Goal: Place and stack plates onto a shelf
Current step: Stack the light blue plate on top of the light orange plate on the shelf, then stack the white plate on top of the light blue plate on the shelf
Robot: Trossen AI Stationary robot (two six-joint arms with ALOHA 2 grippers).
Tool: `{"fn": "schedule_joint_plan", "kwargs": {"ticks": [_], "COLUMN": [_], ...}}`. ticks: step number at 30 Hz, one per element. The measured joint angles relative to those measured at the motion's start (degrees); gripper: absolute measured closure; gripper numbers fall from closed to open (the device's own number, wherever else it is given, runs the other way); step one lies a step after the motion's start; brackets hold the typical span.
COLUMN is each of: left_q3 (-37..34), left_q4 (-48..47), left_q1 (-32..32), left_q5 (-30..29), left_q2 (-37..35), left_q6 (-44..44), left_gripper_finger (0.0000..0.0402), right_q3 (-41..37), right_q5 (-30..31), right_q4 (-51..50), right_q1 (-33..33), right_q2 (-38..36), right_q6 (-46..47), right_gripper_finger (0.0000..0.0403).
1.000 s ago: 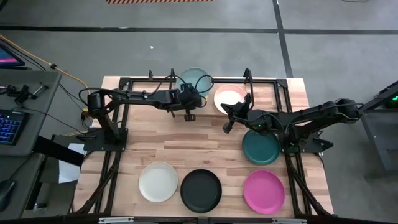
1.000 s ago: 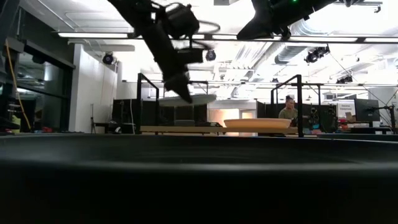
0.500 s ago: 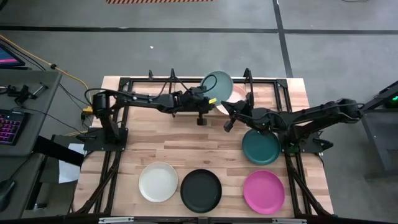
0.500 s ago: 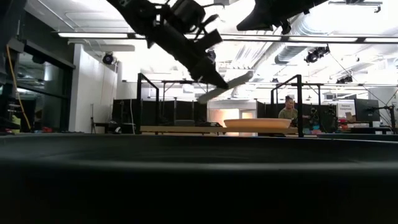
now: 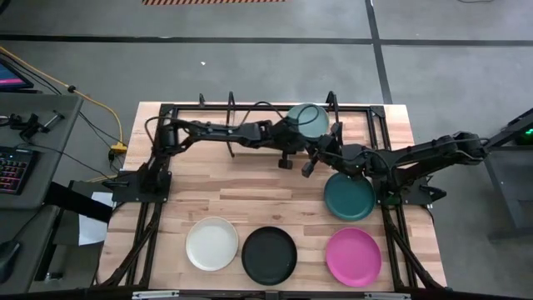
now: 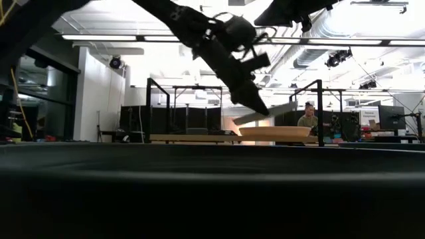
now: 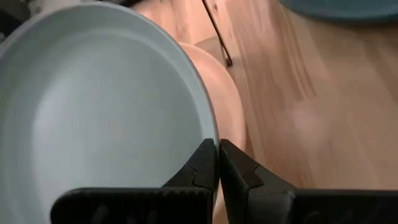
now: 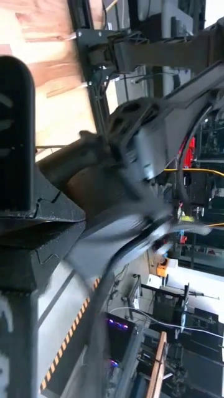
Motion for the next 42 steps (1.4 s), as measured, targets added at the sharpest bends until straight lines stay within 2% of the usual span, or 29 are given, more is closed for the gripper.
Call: {"fn": "schedule_joint_plan", "kwargs": {"ticks": [4,9,18,21,25,29,33,40,42], "left_q3": [3.9,4.13,4.11,4.11,4.04,4.13,4.13,3.93,1.55], "left_q4": [-1.49,-2.19,-3.21,-3.53,-6.44,-12.27,-18.43,-23.63,-23.62], "left_q1": [0.0,-0.27,-1.16,-1.49,-2.11,-2.26,-1.7,-0.46,-0.22], "left_q5": [-0.03,-0.03,-0.1,-2.4,-9.09,-13.29,-11.23,-0.77,2.19], "left_q2": [3.53,4.3,3.78,3.78,2.56,-0.61,-3.19,-8.12,-10.53], "left_q6": [1.33,2.21,5.5,5.39,6.27,2.91,-2.55,-9.54,-10.88], "left_gripper_finger": [0.0401,0.0398,0.0352,0.0335,0.0316,0.0302,0.0299,0.0298,0.0298], "right_q3": [0.0,0.0,0.0,0.0,0.0,0.02,0.02,0.0,0.0], "right_q5": [0.0,0.0,0.02,0.02,-0.28,-0.47,-0.16,0.1,0.07], "right_q4": [-0.37,-0.31,-0.22,-0.24,-0.16,-0.34,-0.7,-1.85,-2.26], "right_q1": [0.22,0.22,0.22,0.22,0.3,0.32,0.24,0.22,0.22], "right_q2": [0.0,0.0,0.0,0.0,-0.04,-0.06,-0.02,0.0,0.0], "right_q6": [-0.37,-0.64,-0.81,-0.83,-0.83,-0.82,-0.82,-0.39,-0.37], "right_gripper_finger": [0.0402,0.0402,0.0402,0.0402,0.0402,0.0402,0.0402,0.0402,0.0402]}}
